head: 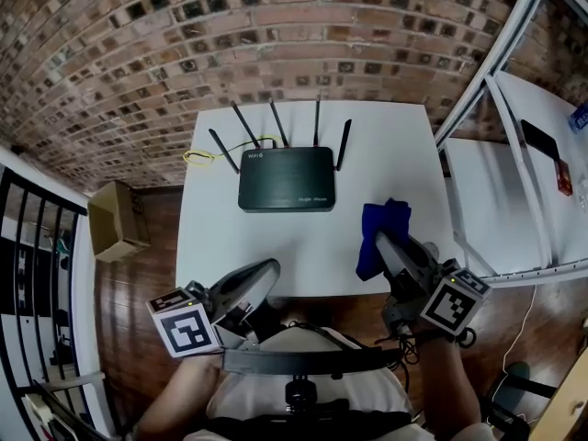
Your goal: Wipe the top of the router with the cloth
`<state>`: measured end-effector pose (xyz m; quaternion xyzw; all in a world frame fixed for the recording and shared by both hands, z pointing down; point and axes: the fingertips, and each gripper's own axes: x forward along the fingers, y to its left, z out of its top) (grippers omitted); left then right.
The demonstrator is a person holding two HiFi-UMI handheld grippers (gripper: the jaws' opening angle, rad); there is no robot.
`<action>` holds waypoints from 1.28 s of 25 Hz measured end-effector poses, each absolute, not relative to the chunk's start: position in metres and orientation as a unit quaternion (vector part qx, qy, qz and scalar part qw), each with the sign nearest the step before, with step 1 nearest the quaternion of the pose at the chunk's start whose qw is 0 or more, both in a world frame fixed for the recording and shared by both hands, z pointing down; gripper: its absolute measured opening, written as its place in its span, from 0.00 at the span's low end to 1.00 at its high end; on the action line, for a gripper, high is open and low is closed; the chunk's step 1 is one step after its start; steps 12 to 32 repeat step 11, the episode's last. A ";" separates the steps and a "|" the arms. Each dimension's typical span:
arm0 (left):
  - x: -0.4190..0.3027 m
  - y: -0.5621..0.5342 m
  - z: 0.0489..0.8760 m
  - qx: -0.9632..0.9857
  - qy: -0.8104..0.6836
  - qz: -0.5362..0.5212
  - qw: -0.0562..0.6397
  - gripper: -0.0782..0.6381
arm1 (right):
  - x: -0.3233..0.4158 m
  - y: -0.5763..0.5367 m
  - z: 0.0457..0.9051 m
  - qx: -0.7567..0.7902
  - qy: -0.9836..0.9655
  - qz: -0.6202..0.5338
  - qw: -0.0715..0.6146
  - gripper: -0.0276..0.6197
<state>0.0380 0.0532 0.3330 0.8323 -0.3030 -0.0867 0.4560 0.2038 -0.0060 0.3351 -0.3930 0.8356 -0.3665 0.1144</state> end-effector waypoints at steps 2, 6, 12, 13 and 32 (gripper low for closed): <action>0.038 0.055 0.335 0.833 -0.301 -0.081 0.458 0.12 | 0.204 -0.004 0.336 -0.394 0.835 -0.366 0.116 0.21; 0.038 0.055 0.330 0.836 -0.300 -0.087 0.451 0.12 | 0.201 -0.001 0.337 -0.394 0.836 -0.364 0.114 0.20; 0.035 0.064 0.337 0.831 -0.301 -0.074 0.461 0.12 | 0.197 0.005 0.337 -0.391 0.838 -0.365 0.108 0.21; 0.035 0.064 0.337 0.831 -0.301 -0.074 0.461 0.12 | 0.197 0.005 0.337 -0.391 0.838 -0.365 0.108 0.21; 0.035 0.064 0.337 0.831 -0.301 -0.074 0.461 0.12 | 0.197 0.005 0.337 -0.391 0.838 -0.365 0.108 0.21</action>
